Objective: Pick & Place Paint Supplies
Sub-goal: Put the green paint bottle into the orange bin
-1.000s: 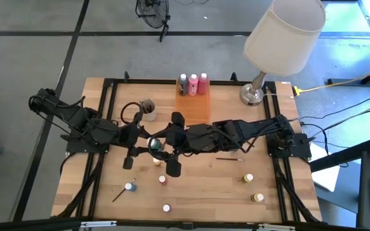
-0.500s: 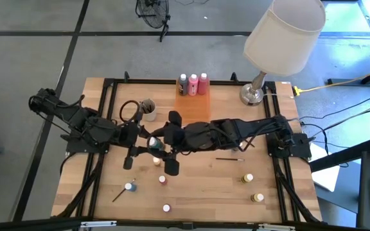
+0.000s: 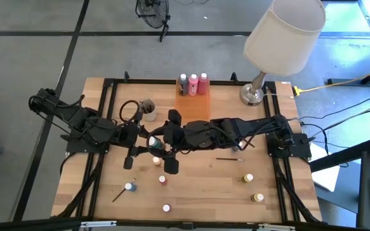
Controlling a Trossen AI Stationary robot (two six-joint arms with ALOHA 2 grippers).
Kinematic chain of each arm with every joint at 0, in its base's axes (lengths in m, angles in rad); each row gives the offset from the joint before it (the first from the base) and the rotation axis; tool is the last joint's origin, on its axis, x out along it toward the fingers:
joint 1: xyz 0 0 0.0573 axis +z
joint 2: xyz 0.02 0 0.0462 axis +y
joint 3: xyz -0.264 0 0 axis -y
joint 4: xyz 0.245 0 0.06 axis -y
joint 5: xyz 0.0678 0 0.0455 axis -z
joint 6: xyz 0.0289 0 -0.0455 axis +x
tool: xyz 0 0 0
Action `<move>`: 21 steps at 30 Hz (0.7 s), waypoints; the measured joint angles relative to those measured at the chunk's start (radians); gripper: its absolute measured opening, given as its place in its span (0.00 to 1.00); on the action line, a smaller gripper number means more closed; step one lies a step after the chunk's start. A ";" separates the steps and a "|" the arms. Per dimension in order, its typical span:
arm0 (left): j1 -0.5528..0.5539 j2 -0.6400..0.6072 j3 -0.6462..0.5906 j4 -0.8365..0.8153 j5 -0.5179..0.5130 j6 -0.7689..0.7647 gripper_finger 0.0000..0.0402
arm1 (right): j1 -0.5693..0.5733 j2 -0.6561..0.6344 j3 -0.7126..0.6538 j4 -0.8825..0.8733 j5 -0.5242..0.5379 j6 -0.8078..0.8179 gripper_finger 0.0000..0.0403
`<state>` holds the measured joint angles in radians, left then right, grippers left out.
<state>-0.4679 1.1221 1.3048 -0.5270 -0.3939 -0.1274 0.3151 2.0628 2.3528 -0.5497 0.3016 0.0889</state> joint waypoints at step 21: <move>0.000 0.000 0.000 -0.001 0.001 -0.001 0.34 | -0.001 0.000 0.000 -0.001 0.001 -0.008 0.31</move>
<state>-0.4683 1.1221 1.3048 -0.5278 -0.3931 -0.1284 0.3138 2.0628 2.3528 -0.5504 0.3021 0.0811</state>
